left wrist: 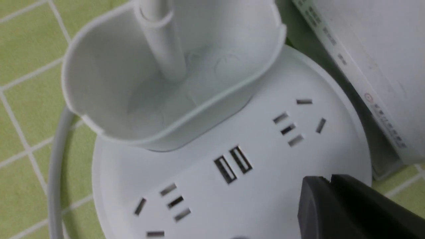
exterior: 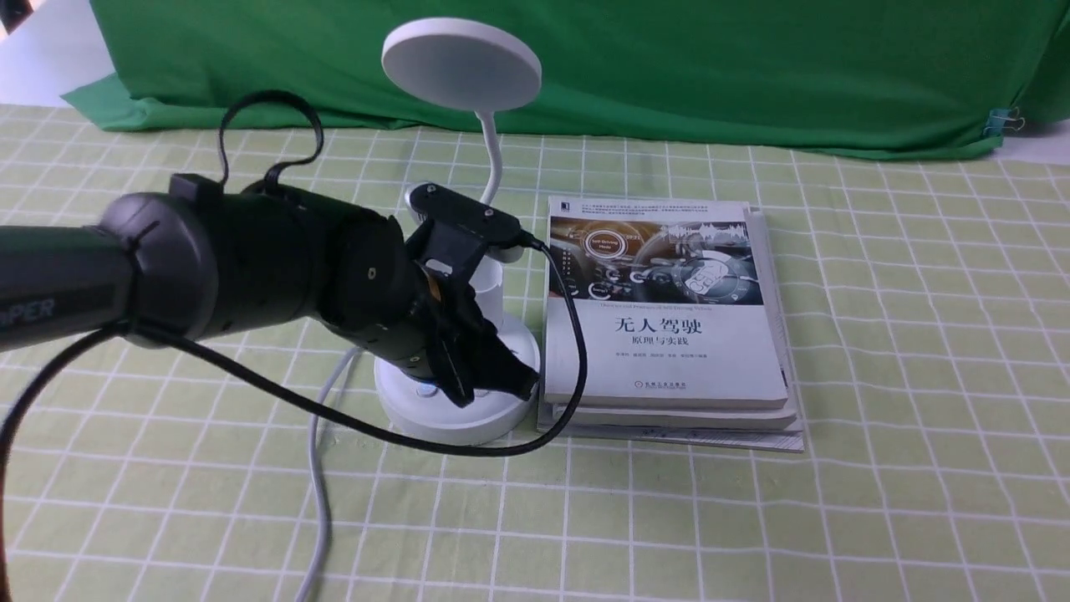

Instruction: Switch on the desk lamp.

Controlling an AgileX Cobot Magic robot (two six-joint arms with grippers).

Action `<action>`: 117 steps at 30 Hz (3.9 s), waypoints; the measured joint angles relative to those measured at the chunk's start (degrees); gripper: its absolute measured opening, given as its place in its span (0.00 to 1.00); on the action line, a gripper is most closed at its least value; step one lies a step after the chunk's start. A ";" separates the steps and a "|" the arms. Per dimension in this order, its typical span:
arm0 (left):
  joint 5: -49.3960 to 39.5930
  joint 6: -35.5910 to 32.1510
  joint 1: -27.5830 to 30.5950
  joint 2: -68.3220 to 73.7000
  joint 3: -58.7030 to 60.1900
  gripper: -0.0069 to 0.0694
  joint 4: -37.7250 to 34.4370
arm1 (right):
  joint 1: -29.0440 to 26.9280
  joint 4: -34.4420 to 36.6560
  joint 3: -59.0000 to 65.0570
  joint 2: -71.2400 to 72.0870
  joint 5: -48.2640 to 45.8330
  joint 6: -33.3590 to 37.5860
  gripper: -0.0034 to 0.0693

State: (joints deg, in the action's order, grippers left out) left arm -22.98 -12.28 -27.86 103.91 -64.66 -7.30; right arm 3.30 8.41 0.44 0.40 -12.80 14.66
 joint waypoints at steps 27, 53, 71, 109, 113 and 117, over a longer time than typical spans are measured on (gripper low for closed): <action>5.14 -0.13 0.00 2.08 2.77 0.11 1.83 | 0.00 0.05 0.00 0.00 0.00 0.00 0.38; -5.74 10.74 0.00 -27.06 13.15 0.11 5.73 | 0.00 0.05 0.00 0.00 0.00 0.00 0.38; -8.73 22.39 0.00 -77.76 39.69 0.11 -0.75 | 0.00 0.05 0.00 0.00 0.00 0.00 0.38; 13.76 19.56 8.22 -91.47 49.57 0.12 13.83 | 0.00 0.05 0.00 0.00 0.00 0.00 0.38; 16.92 17.58 12.03 -91.56 52.77 0.12 14.02 | 0.00 0.05 0.00 0.00 0.00 0.00 0.38; 18.19 10.86 16.53 -98.16 60.00 0.12 11.84 | 0.00 0.05 0.00 0.00 0.00 0.00 0.38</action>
State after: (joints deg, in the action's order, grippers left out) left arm -4.79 -1.41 -11.33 5.75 -4.66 4.54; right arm 3.30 8.46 0.44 0.40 -12.80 14.66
